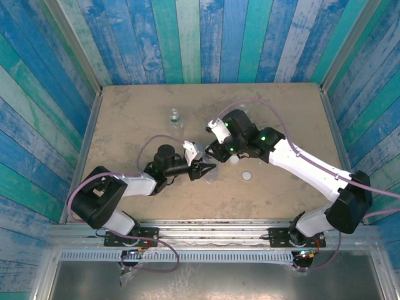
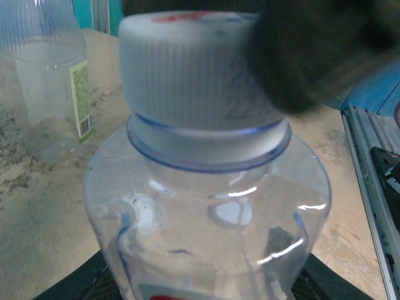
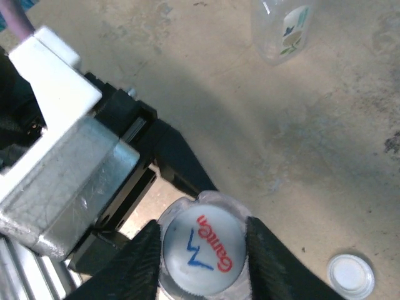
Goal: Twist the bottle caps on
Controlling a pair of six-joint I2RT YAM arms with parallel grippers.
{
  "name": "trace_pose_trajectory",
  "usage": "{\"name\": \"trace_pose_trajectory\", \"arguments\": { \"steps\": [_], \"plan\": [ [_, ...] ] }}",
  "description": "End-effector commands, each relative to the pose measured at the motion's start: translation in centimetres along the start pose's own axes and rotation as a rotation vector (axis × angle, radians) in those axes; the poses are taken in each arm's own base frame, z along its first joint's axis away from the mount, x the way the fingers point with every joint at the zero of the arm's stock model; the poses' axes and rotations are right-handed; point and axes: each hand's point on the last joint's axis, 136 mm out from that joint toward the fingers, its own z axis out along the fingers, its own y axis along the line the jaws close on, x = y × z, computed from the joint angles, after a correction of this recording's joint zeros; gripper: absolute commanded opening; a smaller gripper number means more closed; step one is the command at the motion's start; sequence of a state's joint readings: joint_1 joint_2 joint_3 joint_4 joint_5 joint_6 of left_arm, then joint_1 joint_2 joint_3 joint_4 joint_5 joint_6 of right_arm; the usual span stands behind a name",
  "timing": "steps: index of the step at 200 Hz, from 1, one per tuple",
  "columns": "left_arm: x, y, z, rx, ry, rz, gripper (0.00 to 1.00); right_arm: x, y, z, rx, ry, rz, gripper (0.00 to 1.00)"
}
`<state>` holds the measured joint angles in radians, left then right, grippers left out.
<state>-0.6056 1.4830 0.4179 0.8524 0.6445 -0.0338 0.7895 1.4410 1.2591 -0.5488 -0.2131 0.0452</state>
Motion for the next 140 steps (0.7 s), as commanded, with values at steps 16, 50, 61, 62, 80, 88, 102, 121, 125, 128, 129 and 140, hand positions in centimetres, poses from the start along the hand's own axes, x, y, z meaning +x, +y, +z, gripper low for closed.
{"name": "trace_pose_trajectory", "arguments": {
  "steps": [16, 50, 61, 62, 80, 88, 102, 121, 125, 128, 129, 140],
  "plan": [
    [-2.3, -1.9, -0.6, 0.092, -0.051, 0.107, 0.52, 0.0, 2.4, -2.6, -0.187, -0.075, -0.159, 0.63],
    [-1.3, -3.6, -1.1, 0.175, -0.015, 0.149, 0.52, -0.2, 3.9, -4.6, -0.303, -0.138, -0.327, 0.7],
    [-1.4, -4.4, -1.3, 0.227, -0.016, 0.165, 0.52, -0.1, 4.4, -4.8, -0.339, -0.147, -0.364, 0.69],
    [-1.4, -4.5, -1.3, 0.233, -0.017, 0.166, 0.52, -0.1, 4.4, -4.8, -0.342, -0.146, -0.368, 0.69],
    [-2.2, -6.3, -1.7, 0.343, -0.044, 0.18, 0.53, 0.4, 4.6, -4.7, -0.363, -0.121, -0.44, 0.69],
    [-2.5, -6.8, -1.9, 0.378, -0.048, 0.179, 0.53, 0.5, 4.6, -4.6, -0.367, -0.111, -0.46, 0.67],
    [-2.8, -7.0, -1.9, 0.395, -0.052, 0.182, 0.53, 0.3, 4.9, -4.6, -0.392, -0.104, -0.474, 0.61],
    [-2.8, -6.9, -1.9, 0.384, -0.052, 0.186, 0.52, 0.4, 5.7, -4.7, -0.457, -0.096, -0.477, 0.55],
    [-2.8, -6.9, -1.9, 0.383, -0.052, 0.187, 0.52, 0.5, 5.9, -4.8, -0.47, -0.095, -0.481, 0.54],
    [-2.8, -6.9, -1.9, 0.384, -0.052, 0.187, 0.52, 0.6, 6.0, -4.8, -0.479, -0.092, -0.484, 0.53],
    [-2.8, -6.9, -1.9, 0.384, -0.053, 0.188, 0.52, 0.6, 6.0, -4.7, -0.48, -0.091, -0.485, 0.53],
    [-2.9, -6.8, -1.9, 0.381, -0.057, 0.186, 0.52, 1.1, 6.1, -4.7, -0.491, -0.077, -0.487, 0.51]
  ]
}}
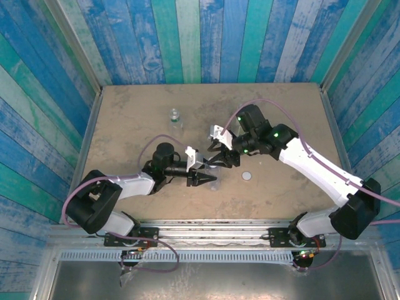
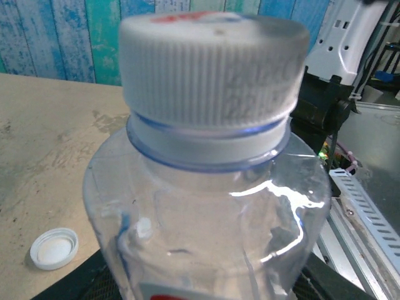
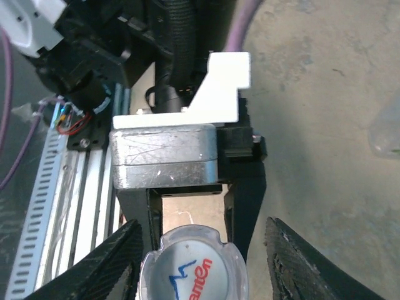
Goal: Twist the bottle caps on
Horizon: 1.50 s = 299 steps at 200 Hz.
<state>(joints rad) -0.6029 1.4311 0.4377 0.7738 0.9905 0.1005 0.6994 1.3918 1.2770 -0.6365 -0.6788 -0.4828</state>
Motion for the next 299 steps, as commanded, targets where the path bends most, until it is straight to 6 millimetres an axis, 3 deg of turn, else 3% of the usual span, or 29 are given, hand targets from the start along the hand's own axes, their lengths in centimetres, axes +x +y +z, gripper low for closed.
{"name": "trace_pose_trajectory", "arguments": {
  "steps": [1, 44, 98, 136, 193, 216, 235, 268, 299],
  "plan": [
    [-2.3, -0.7, -0.3, 0.035, -0.042, 0.065, 0.52, 0.3, 1.7, -0.1, -0.098, 0.006, -0.029, 0.5],
    [-2.5, -0.7, -0.2, 0.031, -0.049, 0.07, 0.52, 0.9, 1.9, 0.0, -0.107, 0.02, -0.03, 0.53],
    [-2.6, -0.7, -0.3, 0.035, -0.05, 0.071, 0.52, 1.6, 1.5, 0.3, -0.097, 0.041, -0.016, 0.33],
    [-2.8, -0.7, -0.2, 0.037, -0.053, 0.074, 0.52, 2.1, 0.9, 0.4, -0.07, 0.064, -0.012, 0.42],
    [-2.6, -0.5, -0.2, 0.026, -0.048, 0.066, 0.52, 2.2, 1.0, 0.4, -0.079, 0.067, -0.007, 0.26],
    [-2.7, 0.7, -0.2, -0.037, -0.048, 0.051, 0.52, 2.2, 0.8, 0.4, -0.064, 0.07, 0.013, 0.24],
    [-3.4, 2.1, -0.4, -0.128, -0.088, 0.04, 0.51, 2.5, -0.9, 0.7, 0.021, 0.088, 0.087, 0.26],
    [-4.8, 6.0, -1.6, -0.373, -0.171, 0.01, 0.51, 2.9, -6.7, 0.3, 0.39, -0.009, 0.333, 0.23],
    [-5.4, 7.6, -2.2, -0.49, -0.213, 0.015, 0.51, 3.2, -8.3, -0.3, 0.638, -0.099, 0.47, 0.21]
  ]
}}
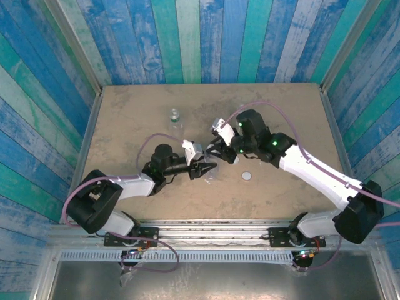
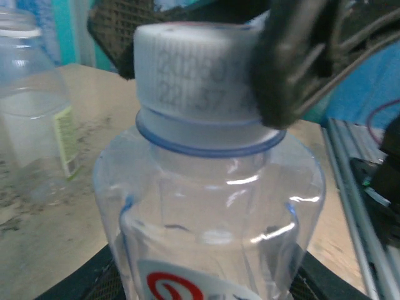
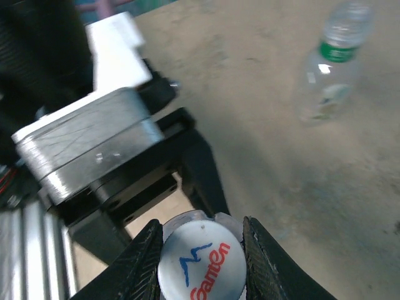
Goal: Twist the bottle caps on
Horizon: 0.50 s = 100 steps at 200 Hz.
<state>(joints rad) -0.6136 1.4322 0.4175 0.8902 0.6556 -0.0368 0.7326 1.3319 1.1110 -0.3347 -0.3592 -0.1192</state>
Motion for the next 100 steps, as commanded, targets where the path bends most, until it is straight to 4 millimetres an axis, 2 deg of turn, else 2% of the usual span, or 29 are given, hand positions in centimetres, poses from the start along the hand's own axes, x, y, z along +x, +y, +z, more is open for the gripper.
{"name": "trace_pose_trajectory", "arguments": {
  "steps": [1, 22, 47, 77, 100],
  "plan": [
    [-4.6, 2.4, -0.3, -0.161, -0.176, 0.056, 0.51, 1.3, -4.0, 0.2, 0.321, -0.035, 0.229, 0.21],
    [-4.6, 2.4, -0.3, -0.166, -0.179, 0.064, 0.51, 2.0, -4.5, 0.1, 0.416, -0.035, 0.289, 0.21],
    [-3.9, 2.0, 0.0, -0.131, -0.143, 0.064, 0.52, 1.7, -3.9, 0.3, 0.38, -0.038, 0.254, 0.21],
    [-3.2, 1.1, 0.1, -0.085, -0.113, 0.07, 0.6, 0.1, -1.6, 0.2, 0.201, -0.084, 0.157, 0.21],
    [-3.0, 0.5, -0.2, -0.063, -0.104, 0.078, 0.75, -0.8, 0.4, -0.7, 0.037, -0.144, 0.069, 0.21]
  ]
}}
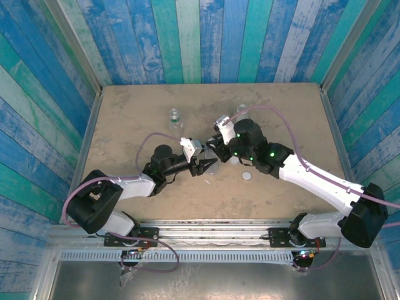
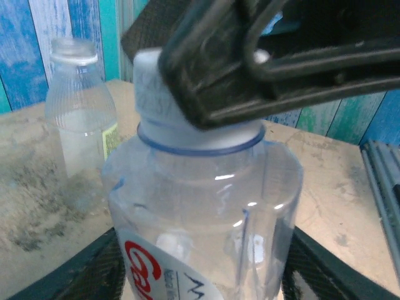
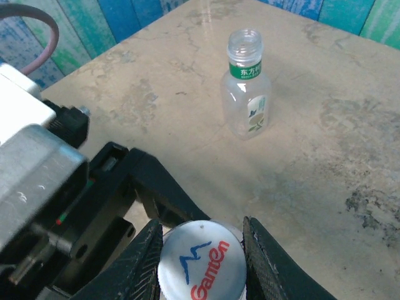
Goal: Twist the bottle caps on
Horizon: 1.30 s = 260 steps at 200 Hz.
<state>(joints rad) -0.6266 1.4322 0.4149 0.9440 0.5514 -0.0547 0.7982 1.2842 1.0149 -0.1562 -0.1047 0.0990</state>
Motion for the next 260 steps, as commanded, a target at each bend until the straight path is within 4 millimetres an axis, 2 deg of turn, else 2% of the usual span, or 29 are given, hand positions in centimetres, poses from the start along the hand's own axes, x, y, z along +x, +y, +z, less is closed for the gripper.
{"name": "trace_pose_trajectory", "arguments": {
  "steps": [1, 11, 31, 53, 76, 99, 129, 142, 150, 171, 187, 202, 219, 228, 260],
  "plan": [
    [-2.0, -0.7, -0.3, 0.029, -0.062, 0.063, 0.76, 0.3, 2.0, -1.2, -0.178, -0.025, -0.073, 0.21],
    [-2.1, -1.1, -0.5, 0.044, -0.065, 0.069, 0.82, 0.0, 2.5, -1.9, -0.235, -0.051, -0.087, 0.21],
    [-2.4, -2.1, -0.9, 0.088, -0.071, 0.086, 0.93, -0.3, 2.2, -3.0, -0.294, -0.07, -0.107, 0.21],
    [-2.2, -3.4, -1.3, 0.16, -0.067, 0.097, 0.96, -0.7, 2.8, -4.4, -0.387, -0.107, -0.149, 0.21],
    [-2.2, -4.8, -1.5, 0.251, -0.065, 0.091, 0.97, -0.5, 4.2, -5.7, -0.503, -0.121, -0.2, 0.21],
    [-2.6, -6.0, -1.6, 0.336, -0.07, 0.08, 0.85, 0.1, 5.6, -6.8, -0.601, -0.113, -0.257, 0.22],
    [-2.6, -6.6, -1.3, 0.405, -0.055, 0.066, 0.72, 0.3, 6.0, -7.0, -0.632, -0.117, -0.279, 0.22],
    [-2.4, -6.5, -1.2, 0.403, -0.05, 0.065, 0.7, 0.4, 5.9, -6.8, -0.626, -0.114, -0.281, 0.22],
    [-2.4, -6.4, -1.2, 0.397, -0.048, 0.064, 0.69, 0.5, 5.7, -6.6, -0.611, -0.108, -0.28, 0.22],
    [-2.3, -5.4, -0.9, 0.329, -0.046, 0.066, 0.57, 0.6, 4.6, -5.7, -0.542, -0.086, -0.249, 0.22],
    [-2.4, -4.4, -0.7, 0.261, -0.052, 0.075, 0.56, 0.4, 3.4, -4.9, -0.469, -0.063, -0.195, 0.22],
    [-2.5, -3.1, -0.3, 0.187, -0.049, 0.077, 0.46, 0.2, 2.3, -4.2, -0.402, -0.051, -0.123, 0.25],
    [-2.6, -1.7, 0.1, 0.11, -0.049, 0.086, 0.47, 0.0, 0.6, -3.3, -0.3, -0.06, -0.009, 0.26],
    [-2.7, -1.0, 0.1, 0.068, -0.056, 0.094, 0.47, 0.3, -0.1, -2.9, -0.252, -0.057, 0.031, 0.29],
    [-2.9, 1.4, -0.1, -0.102, -0.067, 0.13, 0.47, 2.0, -3.7, -2.0, 0.01, -0.012, 0.255, 0.27]
  ]
}}
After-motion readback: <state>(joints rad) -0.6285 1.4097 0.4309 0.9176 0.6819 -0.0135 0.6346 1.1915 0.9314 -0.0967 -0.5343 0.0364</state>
